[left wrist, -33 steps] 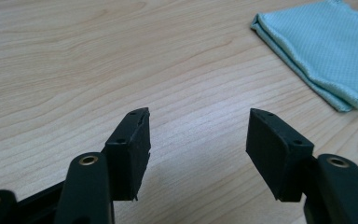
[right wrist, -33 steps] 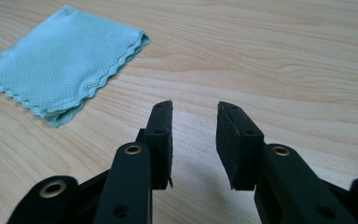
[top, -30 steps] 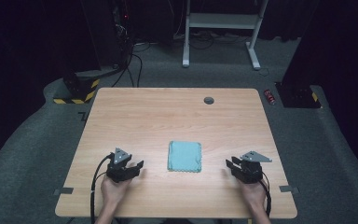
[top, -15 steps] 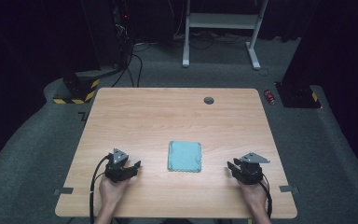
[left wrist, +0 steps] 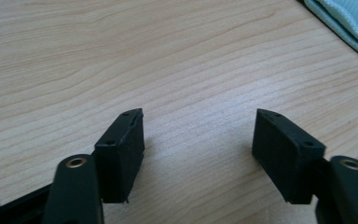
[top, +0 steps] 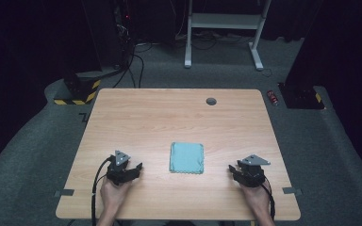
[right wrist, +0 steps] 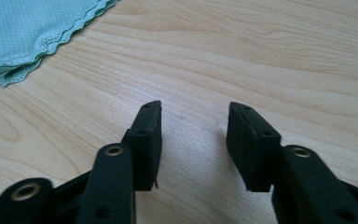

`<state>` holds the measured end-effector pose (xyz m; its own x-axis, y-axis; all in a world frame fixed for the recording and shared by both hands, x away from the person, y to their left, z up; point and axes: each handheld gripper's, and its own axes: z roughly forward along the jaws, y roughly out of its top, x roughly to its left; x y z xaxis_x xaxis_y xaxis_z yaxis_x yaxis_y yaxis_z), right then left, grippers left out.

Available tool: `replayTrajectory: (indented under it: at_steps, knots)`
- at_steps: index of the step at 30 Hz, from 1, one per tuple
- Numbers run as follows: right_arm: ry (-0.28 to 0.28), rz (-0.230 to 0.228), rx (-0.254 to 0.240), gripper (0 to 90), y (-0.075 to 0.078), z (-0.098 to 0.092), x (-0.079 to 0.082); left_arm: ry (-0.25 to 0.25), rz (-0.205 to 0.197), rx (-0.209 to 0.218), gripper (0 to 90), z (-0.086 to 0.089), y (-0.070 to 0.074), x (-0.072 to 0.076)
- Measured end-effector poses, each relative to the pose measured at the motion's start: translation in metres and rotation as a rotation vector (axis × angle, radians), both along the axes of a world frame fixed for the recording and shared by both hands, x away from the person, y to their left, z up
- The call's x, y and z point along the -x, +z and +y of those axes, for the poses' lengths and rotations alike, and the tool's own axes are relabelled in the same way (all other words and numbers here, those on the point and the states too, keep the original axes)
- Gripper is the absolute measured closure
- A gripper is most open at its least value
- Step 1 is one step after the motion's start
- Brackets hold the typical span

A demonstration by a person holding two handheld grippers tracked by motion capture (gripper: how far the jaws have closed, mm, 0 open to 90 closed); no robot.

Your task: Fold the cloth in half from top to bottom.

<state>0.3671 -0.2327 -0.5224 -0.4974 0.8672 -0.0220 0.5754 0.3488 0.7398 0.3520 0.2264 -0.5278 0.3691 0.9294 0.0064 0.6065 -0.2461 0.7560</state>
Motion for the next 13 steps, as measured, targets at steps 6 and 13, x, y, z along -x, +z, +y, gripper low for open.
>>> replayTrajectory:
  at_steps: [6, 13]
  knots:
    - [0.010, 0.006, -0.002, 49.8, -0.0002, 0.0006, -0.0013, -0.009, 0.004, 0.004, 31.3, -0.0001, -0.0001, -0.0004]
    - [0.009, 0.005, -0.002, 49.7, -0.0002, 0.0010, -0.0016, -0.011, 0.008, 0.004, 30.5, -0.0004, 0.0000, -0.0005]
